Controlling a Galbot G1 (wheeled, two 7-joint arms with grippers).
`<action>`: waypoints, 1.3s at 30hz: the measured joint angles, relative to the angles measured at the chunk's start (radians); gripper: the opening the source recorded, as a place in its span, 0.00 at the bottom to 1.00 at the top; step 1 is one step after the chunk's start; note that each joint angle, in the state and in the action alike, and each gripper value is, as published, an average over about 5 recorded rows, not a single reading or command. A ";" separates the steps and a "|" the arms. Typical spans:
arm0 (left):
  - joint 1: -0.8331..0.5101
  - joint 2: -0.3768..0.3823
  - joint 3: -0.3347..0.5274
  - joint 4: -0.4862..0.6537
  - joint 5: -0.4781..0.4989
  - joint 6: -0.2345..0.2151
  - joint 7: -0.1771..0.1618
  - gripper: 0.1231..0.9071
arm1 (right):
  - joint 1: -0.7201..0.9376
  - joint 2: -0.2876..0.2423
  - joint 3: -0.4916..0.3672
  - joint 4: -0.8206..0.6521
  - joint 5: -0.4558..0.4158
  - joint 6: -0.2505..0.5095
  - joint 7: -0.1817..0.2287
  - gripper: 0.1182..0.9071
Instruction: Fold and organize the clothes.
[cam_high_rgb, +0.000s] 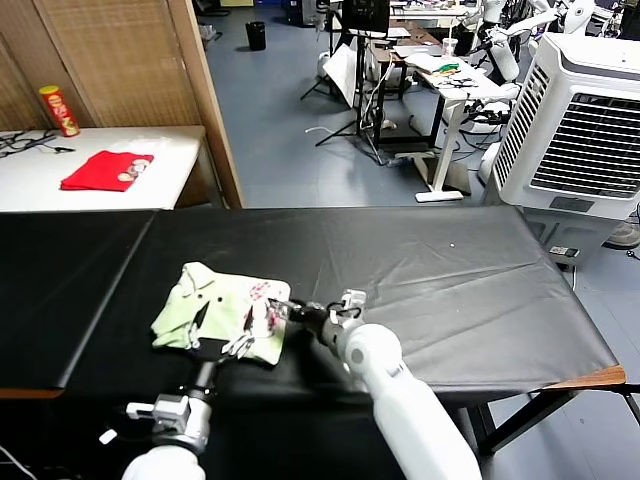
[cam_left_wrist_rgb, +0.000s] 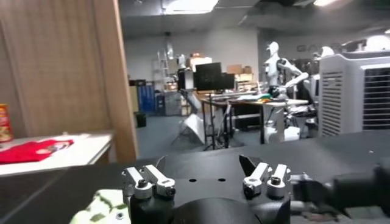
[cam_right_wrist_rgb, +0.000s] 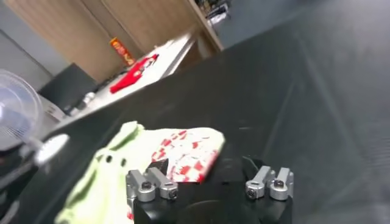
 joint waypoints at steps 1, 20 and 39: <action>0.006 -0.004 -0.002 0.000 0.003 -0.003 0.000 0.86 | 0.007 0.005 -0.002 -0.013 -0.005 0.003 -0.006 0.55; 0.047 -0.025 -0.026 0.027 -0.008 -0.057 -0.008 0.86 | -0.036 -0.189 -0.002 0.020 -0.962 0.408 -0.325 0.35; 0.157 0.052 -0.084 -0.002 -0.139 -0.045 -0.080 0.86 | -0.645 -0.394 0.366 0.498 -0.778 0.445 -0.106 0.86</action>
